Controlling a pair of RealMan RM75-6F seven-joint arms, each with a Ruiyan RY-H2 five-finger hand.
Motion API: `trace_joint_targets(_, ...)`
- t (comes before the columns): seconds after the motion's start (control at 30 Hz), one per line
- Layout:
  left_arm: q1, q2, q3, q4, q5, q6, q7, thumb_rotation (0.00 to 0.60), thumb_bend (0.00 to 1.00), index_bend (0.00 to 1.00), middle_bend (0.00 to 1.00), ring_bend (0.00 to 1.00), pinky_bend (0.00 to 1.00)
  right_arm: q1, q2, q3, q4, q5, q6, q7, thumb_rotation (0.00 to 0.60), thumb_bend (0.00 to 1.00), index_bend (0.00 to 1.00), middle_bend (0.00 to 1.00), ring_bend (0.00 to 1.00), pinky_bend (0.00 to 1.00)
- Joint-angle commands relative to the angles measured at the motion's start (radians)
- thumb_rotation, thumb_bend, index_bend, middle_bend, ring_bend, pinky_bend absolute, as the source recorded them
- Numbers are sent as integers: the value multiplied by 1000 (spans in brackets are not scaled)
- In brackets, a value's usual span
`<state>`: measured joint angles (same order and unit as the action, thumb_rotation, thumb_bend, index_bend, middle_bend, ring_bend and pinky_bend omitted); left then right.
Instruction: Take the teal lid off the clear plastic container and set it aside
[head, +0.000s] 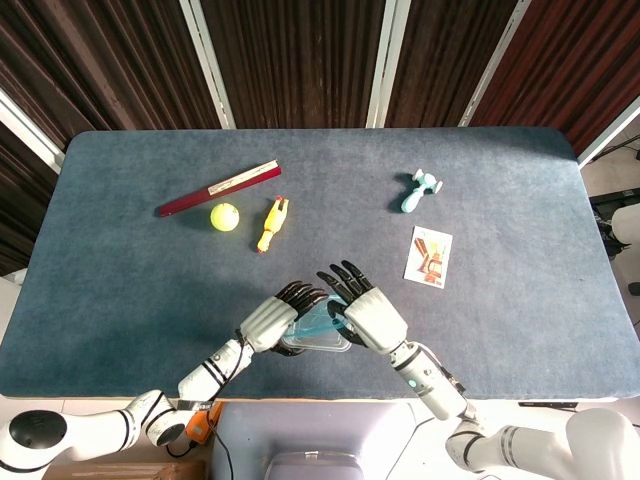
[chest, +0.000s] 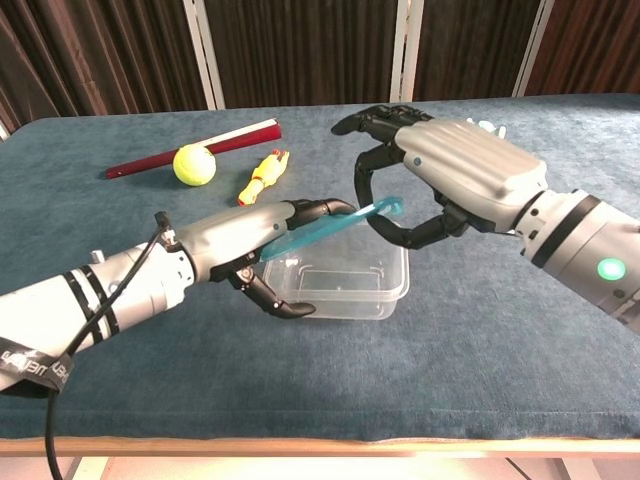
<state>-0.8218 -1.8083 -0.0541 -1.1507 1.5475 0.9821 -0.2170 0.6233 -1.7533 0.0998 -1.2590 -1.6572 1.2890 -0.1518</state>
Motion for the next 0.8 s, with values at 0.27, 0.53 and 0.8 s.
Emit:
trace_joint_targets(0.27, 9, -5, -8, 18, 26, 64, -10, 600, 308, 0, 0, 0, 0, 11, -24, 17, 44, -30, 55, 42, 600, 871, 791, 216, 0, 0)
trace_joint_targets(0.53, 36, 35, -14, -18, 23, 112, 1, 600, 316, 0, 0, 0, 0, 17, 7, 22, 48, -100, 139, -3, 600, 871, 802, 227, 13, 0)
trace_joint_targets(0.8, 71, 112, -24, -74, 25, 179, 4, 600, 321, 0, 0, 0, 0, 21, 104, 80, -12, -87, 170, -56, 600, 871, 803, 227, 14, 0)
